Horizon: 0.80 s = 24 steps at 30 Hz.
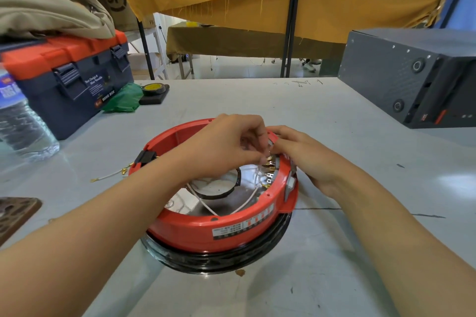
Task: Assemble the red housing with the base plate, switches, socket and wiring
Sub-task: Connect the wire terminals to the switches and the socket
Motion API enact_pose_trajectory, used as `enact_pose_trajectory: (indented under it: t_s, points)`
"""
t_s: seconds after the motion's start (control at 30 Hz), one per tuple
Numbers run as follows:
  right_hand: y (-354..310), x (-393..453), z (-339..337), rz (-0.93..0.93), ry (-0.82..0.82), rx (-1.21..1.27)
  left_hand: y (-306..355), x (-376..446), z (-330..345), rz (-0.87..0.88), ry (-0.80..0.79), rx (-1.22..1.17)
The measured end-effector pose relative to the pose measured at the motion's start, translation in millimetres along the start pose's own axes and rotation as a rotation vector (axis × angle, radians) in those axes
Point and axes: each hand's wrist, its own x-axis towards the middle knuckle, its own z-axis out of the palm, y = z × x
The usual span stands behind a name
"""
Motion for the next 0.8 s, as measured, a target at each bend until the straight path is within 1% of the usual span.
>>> enact_pose_trajectory:
  t_s: [0.13,0.3,0.37,0.5,0.6,0.7,0.8]
  points:
    - [1.3,2.6,0.1,0.008,0.078,0.052,-4.6,-8.0,-16.0,-0.064,0.108,-0.012]
    - [5.3,3.6,2.6,-0.004,0.186,0.107,-27.9,-30.8,-35.4,-0.177,0.339,-0.023]
    - [6.6,3.2,2.6,-0.007,0.196,0.095,-39.5,-43.3,-43.5,-0.236,0.432,-0.017]
    - [7.1,2.8,4.7,0.023,0.135,0.101,-67.7,-73.3,-60.3,-0.410,0.582,-0.052]
    - [7.6,3.5,4.9,0.009,0.131,0.110,-89.7,-92.7,-65.0,-0.550,0.598,-0.072]
    - [6.6,4.2,2.9,0.003,0.129,0.138,-109.7,-107.7,-62.7,-0.662,0.595,-0.008]
    - [5.7,5.1,1.6,-0.006,0.104,0.151,-124.3,-114.6,-58.0,-0.749,0.555,0.082]
